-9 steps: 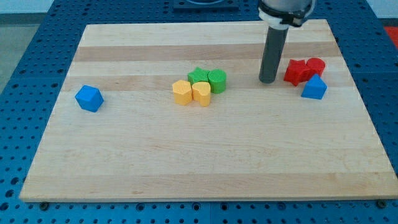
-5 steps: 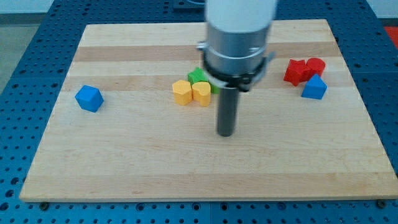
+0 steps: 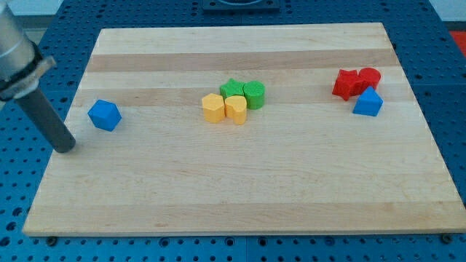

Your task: Move the blue cube below the green circle

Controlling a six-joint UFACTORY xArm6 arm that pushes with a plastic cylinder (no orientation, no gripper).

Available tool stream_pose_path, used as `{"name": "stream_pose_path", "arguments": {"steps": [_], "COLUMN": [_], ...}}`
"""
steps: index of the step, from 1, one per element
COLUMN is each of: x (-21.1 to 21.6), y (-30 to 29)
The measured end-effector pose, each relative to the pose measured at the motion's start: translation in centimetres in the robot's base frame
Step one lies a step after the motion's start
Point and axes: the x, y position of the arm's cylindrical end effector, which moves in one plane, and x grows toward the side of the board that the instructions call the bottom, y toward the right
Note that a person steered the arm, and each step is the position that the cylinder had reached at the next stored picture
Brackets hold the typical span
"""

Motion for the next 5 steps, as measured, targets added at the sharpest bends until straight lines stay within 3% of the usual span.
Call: {"name": "stream_pose_path", "arguments": {"steps": [2, 5], "x": [-4.3, -5.1], "y": [-1.0, 5.5]}}
